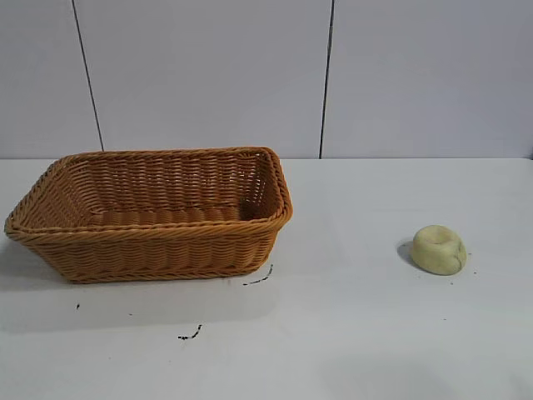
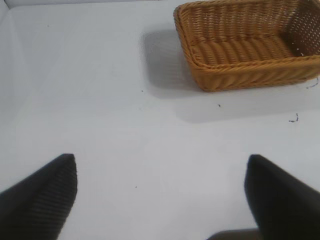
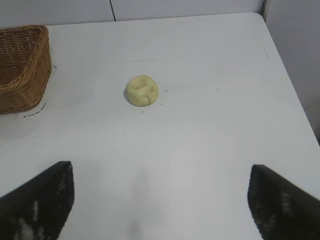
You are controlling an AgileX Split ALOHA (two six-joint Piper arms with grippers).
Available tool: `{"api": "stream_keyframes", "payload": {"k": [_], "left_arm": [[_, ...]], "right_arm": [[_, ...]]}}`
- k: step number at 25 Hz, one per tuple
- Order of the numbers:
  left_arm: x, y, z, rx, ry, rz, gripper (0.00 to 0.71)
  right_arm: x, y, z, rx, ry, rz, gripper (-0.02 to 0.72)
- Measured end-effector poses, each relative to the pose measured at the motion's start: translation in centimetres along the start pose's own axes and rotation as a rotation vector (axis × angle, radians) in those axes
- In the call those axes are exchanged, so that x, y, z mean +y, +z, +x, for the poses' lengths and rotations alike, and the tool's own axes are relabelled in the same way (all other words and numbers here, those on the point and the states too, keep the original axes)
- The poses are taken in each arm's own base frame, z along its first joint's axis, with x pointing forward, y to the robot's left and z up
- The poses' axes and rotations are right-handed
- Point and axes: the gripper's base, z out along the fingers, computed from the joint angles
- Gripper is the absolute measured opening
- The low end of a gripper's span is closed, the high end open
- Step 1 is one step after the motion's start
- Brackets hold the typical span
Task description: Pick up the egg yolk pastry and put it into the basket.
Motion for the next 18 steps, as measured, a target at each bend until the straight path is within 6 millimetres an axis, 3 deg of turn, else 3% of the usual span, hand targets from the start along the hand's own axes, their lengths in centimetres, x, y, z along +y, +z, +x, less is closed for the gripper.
{"api": "stream_keyframes", "payload": {"k": [13, 18], "left_arm": [[0.0, 0.0, 0.0, 0.000, 0.000, 0.000, 0.693], [0.0, 0.0, 0.0, 0.000, 0.000, 0.000, 0.693]], "right_arm": [[0.0, 0.1, 0.0, 0.005, 0.000, 0.000, 0.676], [0.1, 0.9, -2.3, 0.111, 0.009, 0.005, 0.688]]}}
